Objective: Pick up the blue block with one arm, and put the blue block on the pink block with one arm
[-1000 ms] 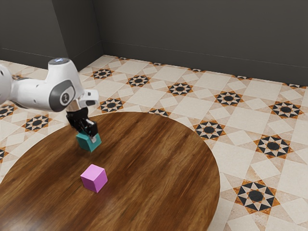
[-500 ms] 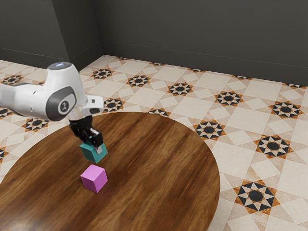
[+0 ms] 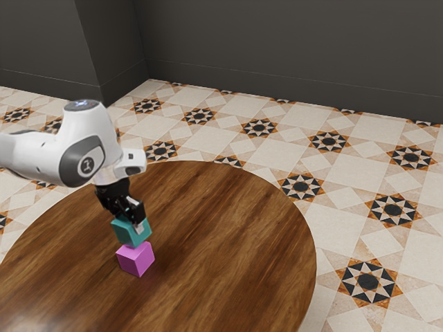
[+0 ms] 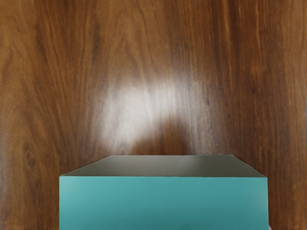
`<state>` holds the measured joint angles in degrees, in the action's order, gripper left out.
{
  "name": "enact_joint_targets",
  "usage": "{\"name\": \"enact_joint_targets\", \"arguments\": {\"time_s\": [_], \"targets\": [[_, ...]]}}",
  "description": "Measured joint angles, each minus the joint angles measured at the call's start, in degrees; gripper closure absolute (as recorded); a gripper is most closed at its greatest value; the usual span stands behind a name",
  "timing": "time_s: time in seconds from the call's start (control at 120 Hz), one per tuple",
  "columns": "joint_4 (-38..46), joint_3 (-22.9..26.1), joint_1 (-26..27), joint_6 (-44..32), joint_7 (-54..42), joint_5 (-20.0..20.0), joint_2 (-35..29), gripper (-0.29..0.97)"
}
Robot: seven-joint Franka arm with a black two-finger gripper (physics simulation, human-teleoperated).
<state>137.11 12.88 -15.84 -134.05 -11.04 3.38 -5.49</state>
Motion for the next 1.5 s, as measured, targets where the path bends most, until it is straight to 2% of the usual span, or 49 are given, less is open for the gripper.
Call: {"name": "enact_joint_targets", "arguments": {"time_s": [0.817, 0.917, 1.067, 1.25, 1.5], "targets": [[4.97, 1.74, -1.0, -0.7, 2.38, 0.6, -4.96, 0.45], [4.95, 1.8, -1.01, -0.83, 2.06, 1.2, -5.03, 0.27], [4.94, 2.03, -0.99, -0.89, 1.14, 2.05, -5.39, 0.13], [3.49, 2.05, -1.23, 1.46, 0.31, 2.34, -8.97, 0.06], [2.32, 1.98, -1.38, 5.12, -0.56, 2.34, -10.88, 0.02]]}}
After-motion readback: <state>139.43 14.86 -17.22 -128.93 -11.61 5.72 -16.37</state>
